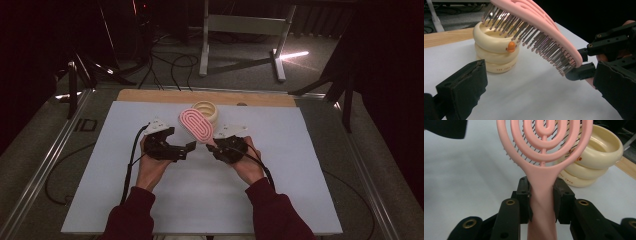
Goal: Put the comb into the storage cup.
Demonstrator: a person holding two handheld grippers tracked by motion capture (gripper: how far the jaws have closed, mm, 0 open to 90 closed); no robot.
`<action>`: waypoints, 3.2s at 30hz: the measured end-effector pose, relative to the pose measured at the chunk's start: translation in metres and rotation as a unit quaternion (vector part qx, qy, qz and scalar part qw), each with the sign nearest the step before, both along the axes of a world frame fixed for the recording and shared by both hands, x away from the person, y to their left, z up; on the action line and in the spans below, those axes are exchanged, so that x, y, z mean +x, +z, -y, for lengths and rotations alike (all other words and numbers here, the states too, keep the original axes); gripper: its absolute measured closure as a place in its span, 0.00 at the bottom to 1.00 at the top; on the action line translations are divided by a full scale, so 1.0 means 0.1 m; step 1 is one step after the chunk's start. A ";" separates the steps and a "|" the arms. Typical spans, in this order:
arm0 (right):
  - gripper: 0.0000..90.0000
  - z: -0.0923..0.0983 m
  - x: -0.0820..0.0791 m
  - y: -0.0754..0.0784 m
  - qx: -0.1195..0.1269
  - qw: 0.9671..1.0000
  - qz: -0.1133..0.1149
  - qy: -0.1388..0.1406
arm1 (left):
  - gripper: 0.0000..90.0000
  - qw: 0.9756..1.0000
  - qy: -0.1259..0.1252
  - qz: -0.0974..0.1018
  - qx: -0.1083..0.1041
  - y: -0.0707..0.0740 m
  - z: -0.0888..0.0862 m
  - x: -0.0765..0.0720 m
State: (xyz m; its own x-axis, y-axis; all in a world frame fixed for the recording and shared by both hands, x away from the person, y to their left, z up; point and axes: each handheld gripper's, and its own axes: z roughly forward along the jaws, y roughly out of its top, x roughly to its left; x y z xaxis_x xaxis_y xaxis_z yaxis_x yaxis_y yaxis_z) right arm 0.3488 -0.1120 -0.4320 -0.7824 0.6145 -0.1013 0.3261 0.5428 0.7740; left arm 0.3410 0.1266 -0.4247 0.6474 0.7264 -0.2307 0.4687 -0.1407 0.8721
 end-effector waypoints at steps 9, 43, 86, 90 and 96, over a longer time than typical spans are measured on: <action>0.78 -0.03 -0.01 0.00 0.004 1.000 0.001 0.001 | 0.00 1.000 0.000 -0.001 -0.005 0.03 0.08 0.03; 0.78 -0.12 -0.08 0.03 0.012 1.000 0.017 0.021 | 0.39 0.998 0.029 -0.050 -0.035 0.05 0.31 0.17; 0.77 -0.13 -0.06 -0.05 0.023 1.000 0.014 0.015 | 0.70 0.993 -0.010 -0.034 -0.109 0.09 0.29 0.14; 0.68 -0.12 -0.05 -0.06 0.024 1.000 0.012 0.013 | 0.70 0.993 0.001 -0.025 -0.112 0.11 0.27 0.14; 0.51 -0.08 -0.02 -0.06 0.033 0.999 0.003 0.005 | 0.70 0.993 0.013 -0.021 -0.114 0.14 0.20 0.15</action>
